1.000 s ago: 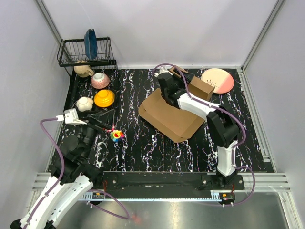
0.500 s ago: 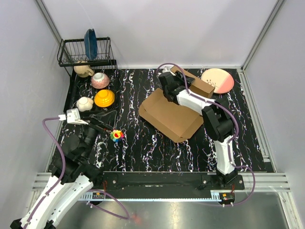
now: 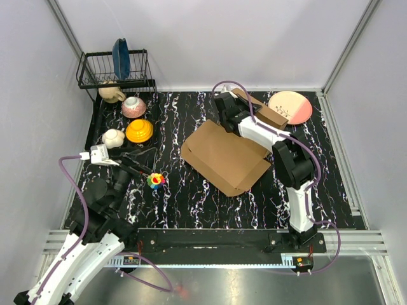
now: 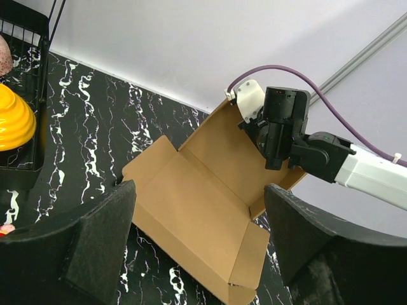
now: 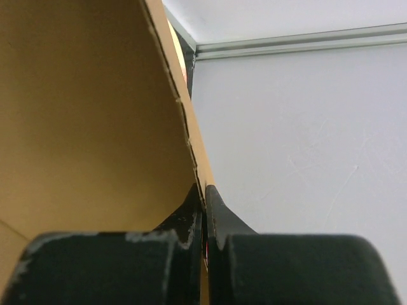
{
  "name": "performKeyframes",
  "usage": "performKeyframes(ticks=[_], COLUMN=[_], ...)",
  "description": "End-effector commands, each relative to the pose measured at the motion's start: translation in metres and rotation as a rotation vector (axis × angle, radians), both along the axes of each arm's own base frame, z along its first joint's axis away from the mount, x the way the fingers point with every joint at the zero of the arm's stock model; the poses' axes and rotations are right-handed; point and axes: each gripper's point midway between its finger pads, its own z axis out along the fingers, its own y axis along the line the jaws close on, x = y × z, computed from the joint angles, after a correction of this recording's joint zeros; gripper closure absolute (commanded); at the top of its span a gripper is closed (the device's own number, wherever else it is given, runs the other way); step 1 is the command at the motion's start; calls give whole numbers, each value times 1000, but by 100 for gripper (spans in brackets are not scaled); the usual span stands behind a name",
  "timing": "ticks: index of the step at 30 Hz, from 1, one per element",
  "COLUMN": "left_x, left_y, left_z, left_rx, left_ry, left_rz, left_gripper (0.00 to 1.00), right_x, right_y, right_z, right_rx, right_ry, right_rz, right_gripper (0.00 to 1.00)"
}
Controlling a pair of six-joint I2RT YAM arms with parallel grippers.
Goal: Fold the paper box
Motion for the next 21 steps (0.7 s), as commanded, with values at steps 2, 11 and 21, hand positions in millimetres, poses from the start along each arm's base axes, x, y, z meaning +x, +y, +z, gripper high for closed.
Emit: performKeyframes(ticks=[2, 11, 21], left_x=[-1, -7, -26], left_y=[-4, 6, 28], left_z=[9, 43, 100], left_rx=[-7, -31, -68], left_ry=[-35, -103, -215], left_rz=[-23, 4, 56], left_gripper=[16, 16, 16], right_x=[-12, -68, -124], right_y=[2, -13, -11], right_z=[51, 106, 40], right_rx=[205, 713, 1398], right_ry=[-123, -183, -126], right_rz=[-11, -43, -237], right_gripper=[100, 100, 100])
